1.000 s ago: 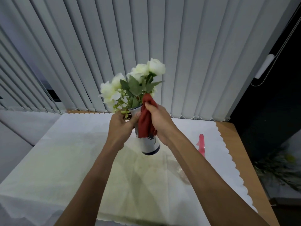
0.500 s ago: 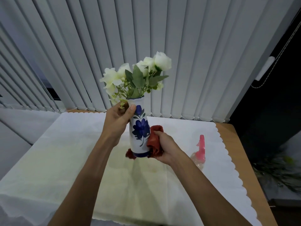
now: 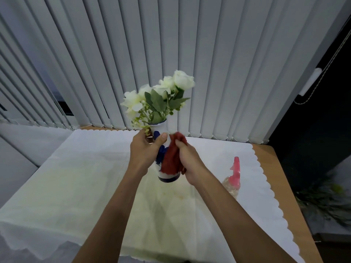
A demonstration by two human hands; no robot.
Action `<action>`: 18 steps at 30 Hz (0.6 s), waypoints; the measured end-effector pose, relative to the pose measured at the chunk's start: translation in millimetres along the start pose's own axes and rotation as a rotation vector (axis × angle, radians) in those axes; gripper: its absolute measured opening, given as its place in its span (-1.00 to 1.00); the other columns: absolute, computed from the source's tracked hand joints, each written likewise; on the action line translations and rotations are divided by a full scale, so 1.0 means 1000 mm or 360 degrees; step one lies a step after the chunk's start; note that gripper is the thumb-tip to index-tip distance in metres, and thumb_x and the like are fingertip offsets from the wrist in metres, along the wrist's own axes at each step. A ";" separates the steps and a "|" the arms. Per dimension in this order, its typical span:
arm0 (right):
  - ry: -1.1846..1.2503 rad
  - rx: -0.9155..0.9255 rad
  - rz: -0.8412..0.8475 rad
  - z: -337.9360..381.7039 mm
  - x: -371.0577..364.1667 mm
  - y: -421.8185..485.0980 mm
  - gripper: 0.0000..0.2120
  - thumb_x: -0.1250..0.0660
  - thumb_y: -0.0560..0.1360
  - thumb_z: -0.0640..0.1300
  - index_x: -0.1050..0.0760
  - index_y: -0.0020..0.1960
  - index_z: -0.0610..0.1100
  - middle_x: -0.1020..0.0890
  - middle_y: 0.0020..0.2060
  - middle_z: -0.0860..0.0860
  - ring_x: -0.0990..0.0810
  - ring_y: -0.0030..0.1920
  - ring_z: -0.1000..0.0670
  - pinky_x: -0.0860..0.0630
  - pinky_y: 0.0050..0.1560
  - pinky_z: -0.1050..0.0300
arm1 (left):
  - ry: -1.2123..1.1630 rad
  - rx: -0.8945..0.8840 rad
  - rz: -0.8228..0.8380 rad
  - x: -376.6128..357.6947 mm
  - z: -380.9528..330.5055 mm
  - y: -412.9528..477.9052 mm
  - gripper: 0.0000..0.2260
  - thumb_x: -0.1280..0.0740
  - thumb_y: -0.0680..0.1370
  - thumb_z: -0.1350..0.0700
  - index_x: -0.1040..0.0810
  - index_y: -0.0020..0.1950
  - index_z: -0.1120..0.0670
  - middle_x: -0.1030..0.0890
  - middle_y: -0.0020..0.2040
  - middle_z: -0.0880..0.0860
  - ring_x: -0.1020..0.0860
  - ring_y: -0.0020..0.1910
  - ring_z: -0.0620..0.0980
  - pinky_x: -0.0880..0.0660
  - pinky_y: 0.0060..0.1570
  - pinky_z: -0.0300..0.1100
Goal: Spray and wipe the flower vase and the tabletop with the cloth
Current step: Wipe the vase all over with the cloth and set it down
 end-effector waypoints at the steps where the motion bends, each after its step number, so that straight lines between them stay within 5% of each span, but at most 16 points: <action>1: 0.0025 0.0069 0.0016 0.010 -0.004 -0.002 -0.81 -0.20 0.67 0.07 -0.59 0.07 0.11 -0.68 0.00 0.06 -0.63 0.05 0.00 -0.49 -0.09 0.12 | 0.0027 -0.0030 0.0032 -0.002 0.001 -0.002 -0.75 -0.52 0.46 -0.03 -0.60 0.02 0.07 -0.70 -0.03 0.08 -0.66 0.00 0.13 -0.61 0.08 0.18; 6: 0.0035 0.0325 0.0026 0.018 -0.012 0.000 -0.68 -0.19 0.69 0.07 -0.50 0.39 0.06 -0.65 0.12 0.06 -0.60 0.01 0.09 -0.48 -0.15 0.22 | -0.0092 -0.0079 0.0114 -0.003 0.002 -0.005 -0.70 -0.48 0.42 -0.06 -0.62 0.05 0.07 -0.70 -0.03 0.11 -0.67 0.02 0.16 -0.64 0.03 0.23; 11: -0.0387 0.0116 -0.0031 -0.009 0.012 0.009 -0.71 -0.11 0.70 0.07 -0.53 0.27 0.04 -0.65 -0.02 0.04 -0.60 -0.04 0.02 -0.48 -0.13 0.14 | -0.0287 0.0042 0.0194 0.007 0.004 0.000 -0.69 -0.51 0.50 0.09 -0.54 0.04 0.30 -0.69 -0.05 0.26 -0.67 0.04 0.28 -0.58 0.09 0.35; 15: -0.0269 0.0102 0.0057 0.005 0.014 0.009 -0.74 -0.17 0.69 0.08 -0.55 0.24 0.00 -0.67 0.02 0.02 -0.64 0.05 -0.04 -0.57 0.02 0.07 | -0.0243 0.0042 0.0304 0.001 0.008 -0.007 -0.68 -0.49 0.51 0.09 -0.53 0.03 0.32 -0.66 -0.10 0.25 -0.67 -0.03 0.22 -0.60 0.07 0.33; 18: 0.0031 0.0291 0.0037 0.021 0.004 0.002 -0.78 -0.18 0.70 0.09 -0.50 0.29 0.10 -0.65 0.01 0.10 -0.62 -0.02 0.06 -0.53 -0.18 0.15 | -0.0106 -0.0040 0.0332 -0.006 0.010 -0.009 -0.84 -0.45 0.55 0.18 -0.52 -0.16 0.19 -0.60 -0.24 0.13 -0.59 -0.20 0.11 -0.60 -0.16 0.01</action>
Point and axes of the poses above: each hand's wrist, its own y-axis towards the middle knuckle, its own x-axis out of the back of the hand, z = x × y, the point moved 1 cm from there along y, towards the middle knuckle
